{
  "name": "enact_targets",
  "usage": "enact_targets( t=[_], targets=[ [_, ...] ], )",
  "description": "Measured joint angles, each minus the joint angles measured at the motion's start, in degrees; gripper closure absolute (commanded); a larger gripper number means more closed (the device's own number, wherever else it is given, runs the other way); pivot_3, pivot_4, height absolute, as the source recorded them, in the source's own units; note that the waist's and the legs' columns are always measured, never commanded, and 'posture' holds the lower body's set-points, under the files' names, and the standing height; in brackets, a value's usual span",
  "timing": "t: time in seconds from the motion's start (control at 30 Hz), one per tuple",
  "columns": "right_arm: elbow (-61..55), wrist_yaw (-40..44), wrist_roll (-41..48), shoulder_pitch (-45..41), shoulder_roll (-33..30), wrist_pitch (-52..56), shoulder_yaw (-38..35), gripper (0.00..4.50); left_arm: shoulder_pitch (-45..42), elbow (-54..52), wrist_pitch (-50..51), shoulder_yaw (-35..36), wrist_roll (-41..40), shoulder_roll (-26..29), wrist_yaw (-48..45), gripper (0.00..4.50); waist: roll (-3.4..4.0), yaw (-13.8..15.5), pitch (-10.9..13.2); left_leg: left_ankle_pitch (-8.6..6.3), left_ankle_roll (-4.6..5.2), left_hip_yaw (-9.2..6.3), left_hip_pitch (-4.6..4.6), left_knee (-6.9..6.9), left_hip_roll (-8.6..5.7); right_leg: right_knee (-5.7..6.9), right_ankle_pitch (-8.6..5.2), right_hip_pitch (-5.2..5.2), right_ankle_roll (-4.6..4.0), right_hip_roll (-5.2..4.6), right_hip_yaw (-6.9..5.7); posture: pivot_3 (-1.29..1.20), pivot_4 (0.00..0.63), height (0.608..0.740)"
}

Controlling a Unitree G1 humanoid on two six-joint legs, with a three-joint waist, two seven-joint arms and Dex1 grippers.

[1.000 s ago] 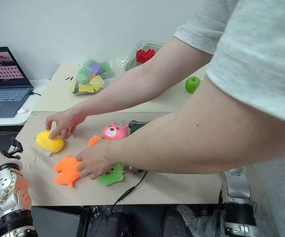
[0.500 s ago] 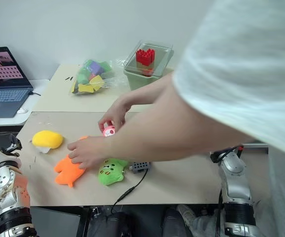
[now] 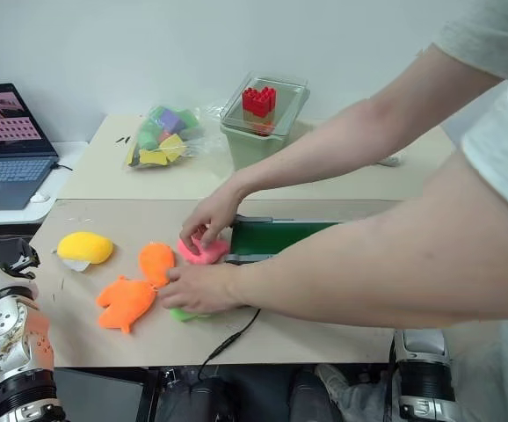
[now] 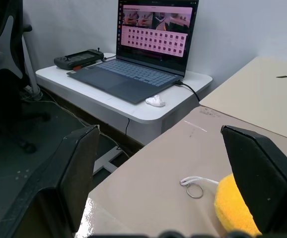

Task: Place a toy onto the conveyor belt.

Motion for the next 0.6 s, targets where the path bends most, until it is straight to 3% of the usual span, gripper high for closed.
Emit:
enact_targets(
  t=[0.6],
  targets=[
    [1.8, 0.4, 0.0, -2.2, 0.4, -1.6, 0.3, 0.00, 1.0, -2.0, 0.2, -0.3, -0.4, -0.1, -0.9, 0.33, 0.00, -0.2, 0.0, 0.01, -0.01, 0.00, 0.00, -0.02, 0.00, 0.00, 0.00, -0.01, 0.00, 0.00, 0.00, 0.00, 0.150, 0.740]
  ],
)
